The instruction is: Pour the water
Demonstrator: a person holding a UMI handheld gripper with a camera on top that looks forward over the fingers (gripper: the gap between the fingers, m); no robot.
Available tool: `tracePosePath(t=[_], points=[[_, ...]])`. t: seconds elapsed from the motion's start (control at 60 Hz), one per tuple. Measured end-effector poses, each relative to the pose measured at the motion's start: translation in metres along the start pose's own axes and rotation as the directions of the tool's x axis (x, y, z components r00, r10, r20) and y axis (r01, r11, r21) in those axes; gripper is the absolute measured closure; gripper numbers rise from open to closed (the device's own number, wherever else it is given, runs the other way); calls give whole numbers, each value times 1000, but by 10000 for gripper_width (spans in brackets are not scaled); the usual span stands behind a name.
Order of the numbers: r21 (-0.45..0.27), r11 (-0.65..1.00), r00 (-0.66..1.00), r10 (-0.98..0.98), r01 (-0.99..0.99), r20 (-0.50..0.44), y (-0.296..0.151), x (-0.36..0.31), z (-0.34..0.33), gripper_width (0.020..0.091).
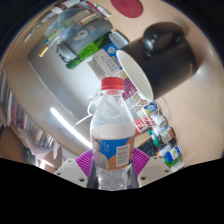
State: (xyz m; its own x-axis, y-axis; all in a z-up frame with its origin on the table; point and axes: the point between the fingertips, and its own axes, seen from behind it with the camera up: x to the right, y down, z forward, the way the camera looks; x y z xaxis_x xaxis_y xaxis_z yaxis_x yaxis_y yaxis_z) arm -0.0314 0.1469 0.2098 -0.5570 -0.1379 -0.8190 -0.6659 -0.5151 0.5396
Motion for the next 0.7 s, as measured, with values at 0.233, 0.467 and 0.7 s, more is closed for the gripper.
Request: tracePosePath(t=[0.233,0.467,0.7], points=[[-7,998,998,57,-58,-9,6,3,0,595],[-58,889,890,-456,454,-7,29,-38,-14,596],[140,27,31,-999,990,-27,0,-210,-61,592]])
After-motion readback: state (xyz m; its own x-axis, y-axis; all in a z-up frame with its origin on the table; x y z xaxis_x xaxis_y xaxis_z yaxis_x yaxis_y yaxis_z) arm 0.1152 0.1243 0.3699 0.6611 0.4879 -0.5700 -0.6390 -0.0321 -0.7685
